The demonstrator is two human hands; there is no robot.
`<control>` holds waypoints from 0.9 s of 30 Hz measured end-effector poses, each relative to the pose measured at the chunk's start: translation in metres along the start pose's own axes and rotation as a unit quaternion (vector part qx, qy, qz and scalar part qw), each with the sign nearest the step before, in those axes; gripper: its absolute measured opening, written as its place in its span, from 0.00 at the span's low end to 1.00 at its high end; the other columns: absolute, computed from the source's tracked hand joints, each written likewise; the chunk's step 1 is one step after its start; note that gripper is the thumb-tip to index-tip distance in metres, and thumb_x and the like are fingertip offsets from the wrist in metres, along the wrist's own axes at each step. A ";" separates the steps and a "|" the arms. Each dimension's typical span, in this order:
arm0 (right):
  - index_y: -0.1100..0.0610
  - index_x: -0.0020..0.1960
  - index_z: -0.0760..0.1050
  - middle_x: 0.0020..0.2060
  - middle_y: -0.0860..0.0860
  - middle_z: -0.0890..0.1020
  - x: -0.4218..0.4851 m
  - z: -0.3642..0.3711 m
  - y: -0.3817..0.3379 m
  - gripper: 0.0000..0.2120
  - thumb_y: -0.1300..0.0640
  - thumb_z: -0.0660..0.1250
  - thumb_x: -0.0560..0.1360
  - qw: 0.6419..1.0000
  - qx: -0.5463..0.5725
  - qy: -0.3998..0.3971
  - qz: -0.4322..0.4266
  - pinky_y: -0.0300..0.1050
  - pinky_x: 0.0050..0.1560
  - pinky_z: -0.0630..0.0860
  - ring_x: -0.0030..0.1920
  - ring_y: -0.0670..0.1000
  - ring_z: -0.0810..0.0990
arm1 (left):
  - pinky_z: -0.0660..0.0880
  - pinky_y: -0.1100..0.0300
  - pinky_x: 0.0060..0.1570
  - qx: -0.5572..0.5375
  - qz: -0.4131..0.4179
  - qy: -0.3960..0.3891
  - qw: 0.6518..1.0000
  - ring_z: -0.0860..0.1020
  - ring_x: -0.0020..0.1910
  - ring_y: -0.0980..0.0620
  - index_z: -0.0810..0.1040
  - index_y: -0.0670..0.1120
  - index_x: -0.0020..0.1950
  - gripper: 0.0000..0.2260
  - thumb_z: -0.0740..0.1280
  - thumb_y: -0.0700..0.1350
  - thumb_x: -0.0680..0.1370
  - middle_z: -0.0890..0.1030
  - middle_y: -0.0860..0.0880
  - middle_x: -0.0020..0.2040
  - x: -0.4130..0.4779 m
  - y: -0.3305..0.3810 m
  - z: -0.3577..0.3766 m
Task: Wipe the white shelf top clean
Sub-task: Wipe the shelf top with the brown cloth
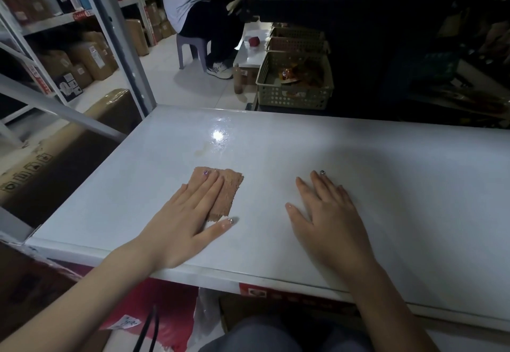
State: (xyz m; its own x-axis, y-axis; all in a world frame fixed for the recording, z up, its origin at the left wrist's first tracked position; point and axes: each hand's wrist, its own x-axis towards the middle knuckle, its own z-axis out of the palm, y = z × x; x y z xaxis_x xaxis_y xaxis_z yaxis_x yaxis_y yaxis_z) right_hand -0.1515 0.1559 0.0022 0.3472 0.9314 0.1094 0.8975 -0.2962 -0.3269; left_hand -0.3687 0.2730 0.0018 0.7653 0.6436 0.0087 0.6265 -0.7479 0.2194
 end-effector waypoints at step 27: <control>0.47 0.76 0.48 0.76 0.48 0.46 0.000 0.001 0.002 0.28 0.41 0.47 0.79 1.000 -0.006 -0.001 -0.002 0.40 0.68 0.32 0.75 0.45 0.41 | 0.48 0.59 0.71 0.060 0.039 0.035 0.997 0.53 0.75 0.54 0.52 0.48 0.77 0.31 0.50 0.63 0.79 0.53 0.53 0.77 -0.078 -0.006 0.015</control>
State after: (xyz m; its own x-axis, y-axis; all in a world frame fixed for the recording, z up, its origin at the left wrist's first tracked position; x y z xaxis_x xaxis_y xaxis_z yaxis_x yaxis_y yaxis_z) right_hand -0.1501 0.1553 0.0004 0.3435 0.9328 0.1093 0.9020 -0.2952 -0.3150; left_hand -0.4298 0.2244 -0.0151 0.8035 0.5886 0.0895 0.5812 -0.8080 0.0965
